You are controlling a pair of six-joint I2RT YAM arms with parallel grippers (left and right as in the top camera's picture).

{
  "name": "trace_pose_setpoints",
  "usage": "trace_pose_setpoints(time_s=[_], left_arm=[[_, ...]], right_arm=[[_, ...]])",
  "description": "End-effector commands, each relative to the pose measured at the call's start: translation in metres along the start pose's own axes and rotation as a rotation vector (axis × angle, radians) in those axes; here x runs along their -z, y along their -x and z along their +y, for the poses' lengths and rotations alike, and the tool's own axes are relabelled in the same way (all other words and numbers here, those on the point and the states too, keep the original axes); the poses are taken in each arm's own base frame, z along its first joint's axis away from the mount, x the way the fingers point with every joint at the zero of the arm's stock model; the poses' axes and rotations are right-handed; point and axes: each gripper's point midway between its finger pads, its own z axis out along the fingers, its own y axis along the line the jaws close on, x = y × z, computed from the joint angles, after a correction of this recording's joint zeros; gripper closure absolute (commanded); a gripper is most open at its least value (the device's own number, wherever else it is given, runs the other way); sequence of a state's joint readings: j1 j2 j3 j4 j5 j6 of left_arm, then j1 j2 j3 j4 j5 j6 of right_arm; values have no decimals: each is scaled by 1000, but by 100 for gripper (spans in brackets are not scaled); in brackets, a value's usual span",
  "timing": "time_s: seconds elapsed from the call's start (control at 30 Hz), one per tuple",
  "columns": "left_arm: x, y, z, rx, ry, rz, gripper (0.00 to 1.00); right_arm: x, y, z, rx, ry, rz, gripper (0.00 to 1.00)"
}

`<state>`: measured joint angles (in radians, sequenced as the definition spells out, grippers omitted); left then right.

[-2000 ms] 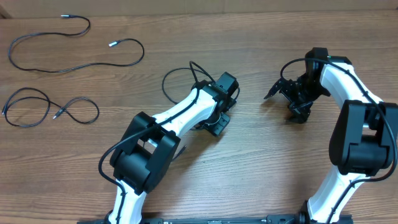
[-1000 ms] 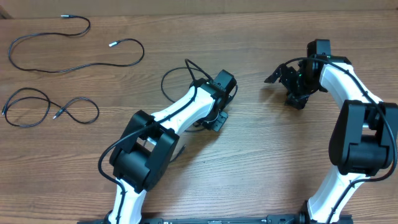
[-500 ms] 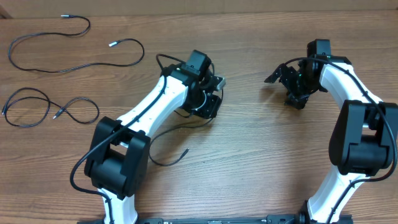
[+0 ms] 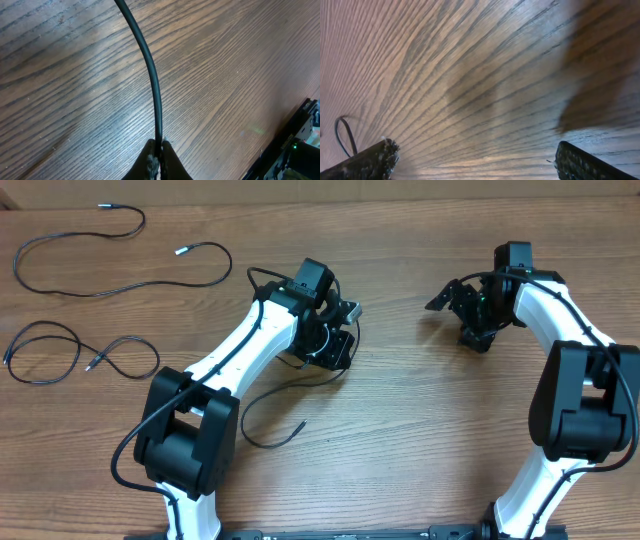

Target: Untangle cables

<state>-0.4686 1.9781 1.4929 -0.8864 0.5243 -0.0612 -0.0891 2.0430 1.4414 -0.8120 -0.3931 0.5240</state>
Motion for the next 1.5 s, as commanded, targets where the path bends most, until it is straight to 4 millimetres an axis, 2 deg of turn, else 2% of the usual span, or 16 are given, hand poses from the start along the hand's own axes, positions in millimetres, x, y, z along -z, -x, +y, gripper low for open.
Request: trace_pose_setpoints(time_s=[0.0,0.07,0.13,0.2,0.23,0.33,0.43,0.63,0.7,0.9,1.03,1.13,1.3,1.33,1.4,1.47], left_arm=[[9,2,-9,4,-32,-21,96],[9,2,-9,4,-31,-21,96],[9,2,-9,4,-31,-21,96],[9,2,-9,5,-32,-21,96],[9,2,-10,4,-37,-22,96],[9,3,-12,2,-47,-25,96],[10,3,-12,2,-49,-25,96],[10,3,-13,2,-54,-25,96],[10,3,-13,2,-55,-25,96],[10,4,-13,11,-56,-30,96],[10,5,-17,7,-81,-32,96],[10,6,-17,4,-81,-37,96],[10,6,-17,4,-80,-37,96],[10,6,-17,3,-77,-37,89],[10,6,-16,3,-73,-38,67],[10,6,-16,-40,-72,-40,61]], right_arm=[[14,6,13,23,27,-39,0],[14,1,17,17,50,-16,0],[15,-22,21,-16,91,94,0],[18,-44,36,-9,174,195,0],[16,-60,49,75,206,238,0],[6,-85,64,163,195,282,0],[-3,-115,94,253,241,326,0],[-14,-131,117,202,235,325,0],[-15,-136,119,211,231,334,10],[-19,-151,126,247,229,351,58],[-20,-154,127,230,225,357,72],[-20,-154,127,229,223,358,93],[-18,-157,129,227,240,376,96],[-18,-158,130,227,246,383,96],[-16,-161,133,222,263,399,96],[-16,-160,133,203,258,400,96]])
